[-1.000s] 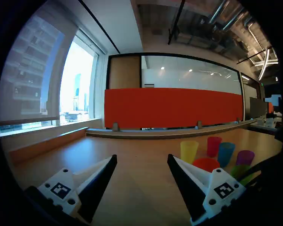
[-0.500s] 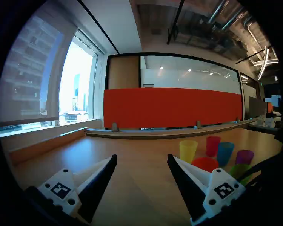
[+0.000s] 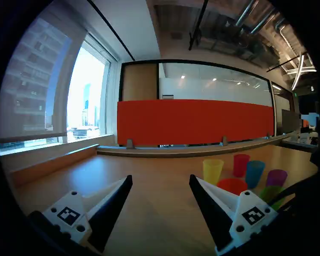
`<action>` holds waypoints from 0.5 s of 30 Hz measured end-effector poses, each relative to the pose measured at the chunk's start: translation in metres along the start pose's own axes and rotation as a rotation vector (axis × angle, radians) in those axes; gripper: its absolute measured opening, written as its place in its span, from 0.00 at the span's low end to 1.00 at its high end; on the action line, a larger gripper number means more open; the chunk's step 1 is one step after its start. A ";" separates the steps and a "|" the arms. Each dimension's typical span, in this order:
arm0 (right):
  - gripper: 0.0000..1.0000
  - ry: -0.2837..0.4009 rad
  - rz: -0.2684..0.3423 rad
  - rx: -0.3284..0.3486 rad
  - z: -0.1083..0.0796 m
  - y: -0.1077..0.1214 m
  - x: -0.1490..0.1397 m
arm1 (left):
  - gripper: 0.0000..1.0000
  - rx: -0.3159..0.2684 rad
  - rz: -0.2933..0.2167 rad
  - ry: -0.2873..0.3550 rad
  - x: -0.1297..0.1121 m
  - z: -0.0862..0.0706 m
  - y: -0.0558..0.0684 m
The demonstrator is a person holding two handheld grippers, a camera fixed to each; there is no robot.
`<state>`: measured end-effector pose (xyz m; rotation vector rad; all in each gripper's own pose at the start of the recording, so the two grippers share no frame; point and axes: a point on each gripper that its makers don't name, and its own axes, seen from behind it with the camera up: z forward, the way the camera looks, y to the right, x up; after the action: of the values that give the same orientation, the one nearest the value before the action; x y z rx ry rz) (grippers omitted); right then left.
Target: Pour water
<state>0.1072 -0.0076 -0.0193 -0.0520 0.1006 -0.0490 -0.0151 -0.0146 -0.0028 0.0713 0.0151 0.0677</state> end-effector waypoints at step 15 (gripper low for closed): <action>1.00 -0.009 0.031 0.057 -0.003 -0.009 -0.050 | 0.99 0.000 -0.001 0.000 0.000 0.000 0.001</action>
<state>0.0563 -0.0145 -0.0171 0.0064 0.0905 -0.0204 -0.0156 -0.0139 -0.0028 0.0714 0.0154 0.0668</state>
